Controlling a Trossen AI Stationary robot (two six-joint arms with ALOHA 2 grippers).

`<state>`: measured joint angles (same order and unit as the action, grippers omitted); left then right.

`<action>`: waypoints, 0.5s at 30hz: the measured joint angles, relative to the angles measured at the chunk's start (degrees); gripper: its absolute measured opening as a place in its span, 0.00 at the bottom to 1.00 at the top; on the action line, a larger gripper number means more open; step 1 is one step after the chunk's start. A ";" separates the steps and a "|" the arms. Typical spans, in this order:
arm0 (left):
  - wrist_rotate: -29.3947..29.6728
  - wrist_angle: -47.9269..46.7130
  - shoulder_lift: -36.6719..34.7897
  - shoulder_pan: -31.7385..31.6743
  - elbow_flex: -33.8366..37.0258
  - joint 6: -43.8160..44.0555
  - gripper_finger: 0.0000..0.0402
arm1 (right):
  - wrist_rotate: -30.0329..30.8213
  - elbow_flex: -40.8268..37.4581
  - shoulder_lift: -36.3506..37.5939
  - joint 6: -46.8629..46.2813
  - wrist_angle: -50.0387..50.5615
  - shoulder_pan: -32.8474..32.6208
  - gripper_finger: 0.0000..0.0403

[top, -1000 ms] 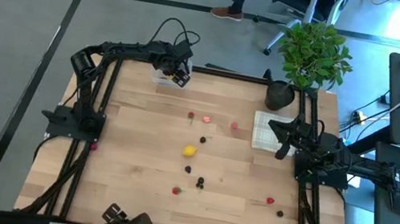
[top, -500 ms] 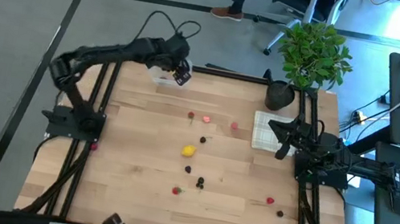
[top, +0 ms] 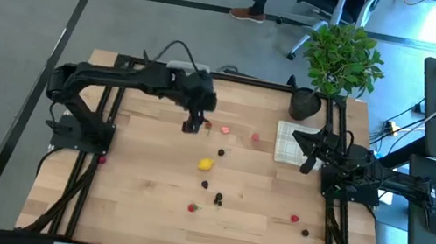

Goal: Pick and placing Produce into tupperware
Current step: Put the top red strawberry into the transparent bin

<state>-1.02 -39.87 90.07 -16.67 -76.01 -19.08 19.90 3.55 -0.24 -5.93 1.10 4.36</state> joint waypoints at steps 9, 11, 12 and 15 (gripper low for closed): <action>2.89 0.26 10.61 -2.63 0.02 -3.69 0.60 | -0.02 0.00 0.00 -0.04 0.12 0.00 0.11; 1.50 0.30 13.09 -3.74 0.05 -4.36 0.60 | -0.02 0.00 0.01 -0.83 0.52 0.00 0.11; 0.81 0.28 13.98 -4.23 0.09 -4.92 0.60 | -0.02 0.00 -0.01 -1.19 0.77 0.00 0.11; 0.27 0.66 16.22 -5.11 0.09 -6.97 0.59 | -0.02 0.00 -0.01 -1.33 1.67 0.00 0.11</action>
<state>-0.75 -39.21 106.29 -21.79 -75.92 -26.05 19.88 3.55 -0.24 -7.27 2.77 4.36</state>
